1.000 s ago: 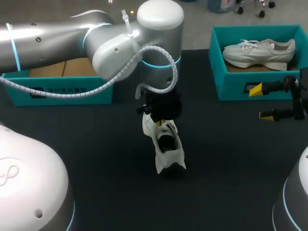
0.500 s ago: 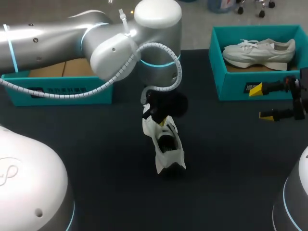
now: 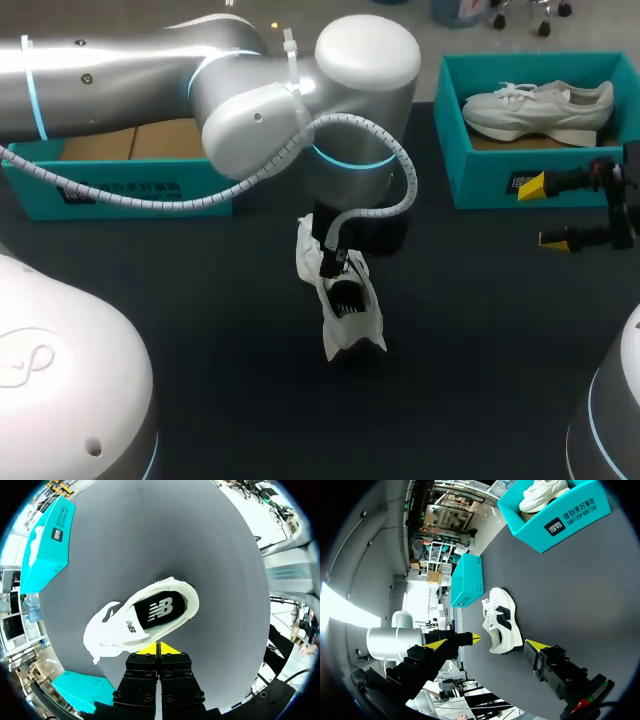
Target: Take the shoe out of the shoebox, open the shoe tongue, remove and reinsert the insole, then place the shoe into the shoebox
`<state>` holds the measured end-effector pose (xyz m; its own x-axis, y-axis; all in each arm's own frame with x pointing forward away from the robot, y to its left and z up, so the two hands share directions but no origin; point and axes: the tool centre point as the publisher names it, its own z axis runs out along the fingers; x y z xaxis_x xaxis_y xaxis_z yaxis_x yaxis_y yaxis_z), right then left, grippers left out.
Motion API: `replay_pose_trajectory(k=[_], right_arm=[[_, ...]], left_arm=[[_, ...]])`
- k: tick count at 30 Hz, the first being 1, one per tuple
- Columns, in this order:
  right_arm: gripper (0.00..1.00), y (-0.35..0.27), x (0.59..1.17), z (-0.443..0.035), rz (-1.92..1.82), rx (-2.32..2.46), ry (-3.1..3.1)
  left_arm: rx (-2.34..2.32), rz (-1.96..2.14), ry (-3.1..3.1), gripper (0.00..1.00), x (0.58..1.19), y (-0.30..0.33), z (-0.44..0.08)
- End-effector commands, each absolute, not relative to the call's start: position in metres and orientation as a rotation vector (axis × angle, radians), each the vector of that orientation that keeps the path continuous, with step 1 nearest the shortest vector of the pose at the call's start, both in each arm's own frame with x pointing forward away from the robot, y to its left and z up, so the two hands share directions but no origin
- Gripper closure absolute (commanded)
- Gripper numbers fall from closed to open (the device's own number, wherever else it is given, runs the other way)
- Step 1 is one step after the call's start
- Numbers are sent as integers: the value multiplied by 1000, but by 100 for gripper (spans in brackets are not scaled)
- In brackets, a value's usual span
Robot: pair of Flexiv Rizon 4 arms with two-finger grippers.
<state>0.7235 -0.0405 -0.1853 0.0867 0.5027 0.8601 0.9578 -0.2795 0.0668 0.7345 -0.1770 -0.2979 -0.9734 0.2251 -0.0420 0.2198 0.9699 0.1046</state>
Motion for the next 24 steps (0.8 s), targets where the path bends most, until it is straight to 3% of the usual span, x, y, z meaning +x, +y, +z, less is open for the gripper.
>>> replay_pose_trajectory(k=[1,24], right_arm=[[0,-40,723,-185,-1111,-1843,-1436],[0,-40,723,-185,-1111,-1843,-1436]], left_arm=[[-507,219,3061,100,725,-188,-303],[-386,-25,3144,100,676,-209,-315]])
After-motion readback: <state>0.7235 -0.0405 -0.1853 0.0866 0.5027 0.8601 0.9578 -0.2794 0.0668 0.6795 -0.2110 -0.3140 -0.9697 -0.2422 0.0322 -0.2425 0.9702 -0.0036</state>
